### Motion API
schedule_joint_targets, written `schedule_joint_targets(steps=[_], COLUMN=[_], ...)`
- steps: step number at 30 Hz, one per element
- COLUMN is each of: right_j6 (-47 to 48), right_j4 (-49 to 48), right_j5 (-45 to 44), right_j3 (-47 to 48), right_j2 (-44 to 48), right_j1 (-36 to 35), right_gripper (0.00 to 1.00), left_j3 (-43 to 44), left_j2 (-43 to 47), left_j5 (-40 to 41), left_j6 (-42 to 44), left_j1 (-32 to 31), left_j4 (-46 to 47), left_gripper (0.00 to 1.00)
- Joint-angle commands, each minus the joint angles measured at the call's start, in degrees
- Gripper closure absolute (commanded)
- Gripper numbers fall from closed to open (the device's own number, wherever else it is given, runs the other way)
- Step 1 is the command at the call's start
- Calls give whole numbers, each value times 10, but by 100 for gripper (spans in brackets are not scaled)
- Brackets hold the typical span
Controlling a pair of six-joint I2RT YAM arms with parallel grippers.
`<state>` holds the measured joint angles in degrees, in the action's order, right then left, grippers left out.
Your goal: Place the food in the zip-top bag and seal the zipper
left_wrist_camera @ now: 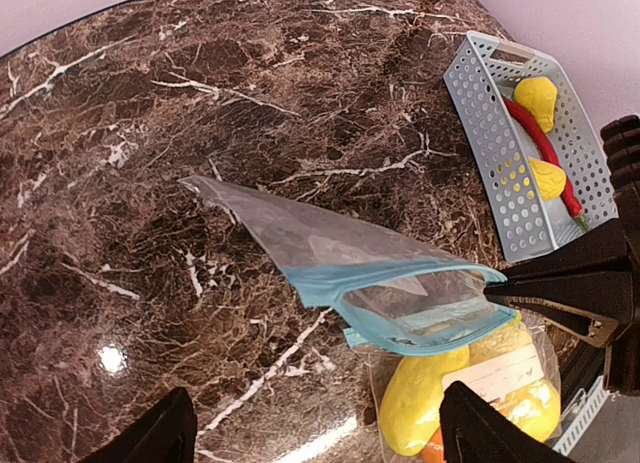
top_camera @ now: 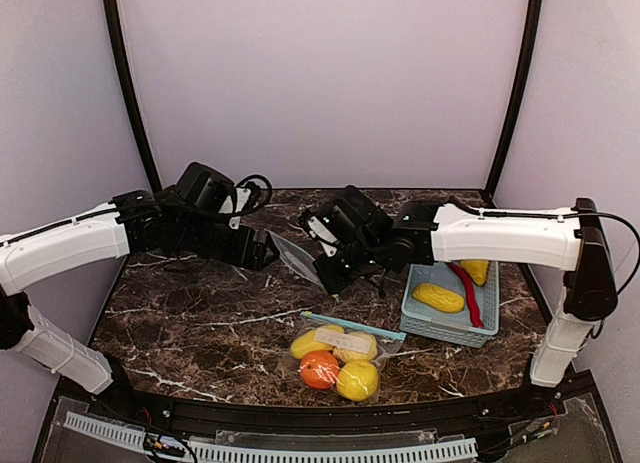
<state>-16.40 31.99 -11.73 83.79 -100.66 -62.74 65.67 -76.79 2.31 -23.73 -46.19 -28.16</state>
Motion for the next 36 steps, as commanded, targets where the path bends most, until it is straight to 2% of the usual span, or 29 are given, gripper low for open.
schedule_joint_targets(steps=[1,9,17,23,33,36], right_j6=[11,21,26,30,46,50], right_j4=[4,9,20,23,17,16], right_j5=[-7,-1,1,-1,20,25], right_j3=[24,28,39,42,35,34], right_j2=[-9,-14,-27,-23,-16,-17], right_j1=[-6,-9,-15,-18,-26,-28], right_gripper=[100,100,100,100,100,100], left_j3=[46,78,98,108,105,107], left_j2=[-15,-33,-43,-56,-69,-72], left_j5=[20,22,-36,-45,-42,-40], left_j6=[71,127,130,138,161,171], left_j1=[0,0,4,21,35,36], left_j4=[-92,-109,-66,-70,-69,-67], left_gripper=[15,6,2,2,19,29])
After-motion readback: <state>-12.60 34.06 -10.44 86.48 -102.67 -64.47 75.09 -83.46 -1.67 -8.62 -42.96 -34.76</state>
